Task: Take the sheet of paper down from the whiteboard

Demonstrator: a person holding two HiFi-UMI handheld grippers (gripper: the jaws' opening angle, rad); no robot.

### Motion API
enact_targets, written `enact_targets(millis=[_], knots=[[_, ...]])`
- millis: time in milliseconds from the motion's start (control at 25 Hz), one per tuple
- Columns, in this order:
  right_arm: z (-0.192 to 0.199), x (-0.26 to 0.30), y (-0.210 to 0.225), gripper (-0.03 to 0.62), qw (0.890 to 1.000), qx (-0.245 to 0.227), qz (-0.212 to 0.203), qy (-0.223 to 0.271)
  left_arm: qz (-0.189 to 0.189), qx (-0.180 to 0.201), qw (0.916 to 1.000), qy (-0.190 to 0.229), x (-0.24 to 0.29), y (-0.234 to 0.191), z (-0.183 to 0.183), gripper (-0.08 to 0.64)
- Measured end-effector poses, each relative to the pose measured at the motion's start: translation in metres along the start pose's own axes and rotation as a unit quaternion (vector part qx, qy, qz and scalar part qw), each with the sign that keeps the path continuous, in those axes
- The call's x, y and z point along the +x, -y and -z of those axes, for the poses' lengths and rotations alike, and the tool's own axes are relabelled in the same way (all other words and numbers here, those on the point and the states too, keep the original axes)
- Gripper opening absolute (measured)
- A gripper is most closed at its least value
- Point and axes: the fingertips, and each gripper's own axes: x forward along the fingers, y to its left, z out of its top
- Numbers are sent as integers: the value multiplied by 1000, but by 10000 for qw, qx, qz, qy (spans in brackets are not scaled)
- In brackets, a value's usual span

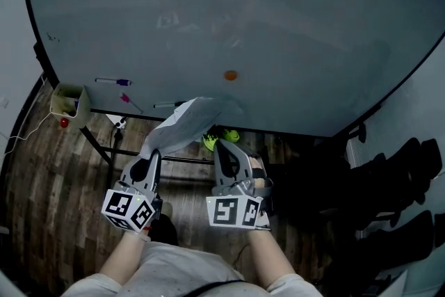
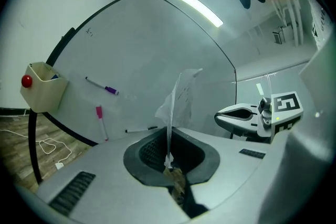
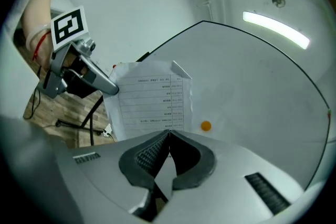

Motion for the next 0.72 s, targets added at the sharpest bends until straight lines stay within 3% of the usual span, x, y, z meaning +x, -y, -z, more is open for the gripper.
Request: enact_targets(millis=[320,520,720], knots=[[-6,-33,-24,20,9941,1045,-214,187,-105,163,9998,-77,-35,7,4,15],[0,-58,-44,20,9847,1686,-392,212,-101,128,9998,-100,-54,20,14,15],[6,-87,-56,20,9799,1943,-405,173,-110,101,9998,-154,-77,36,24,15]])
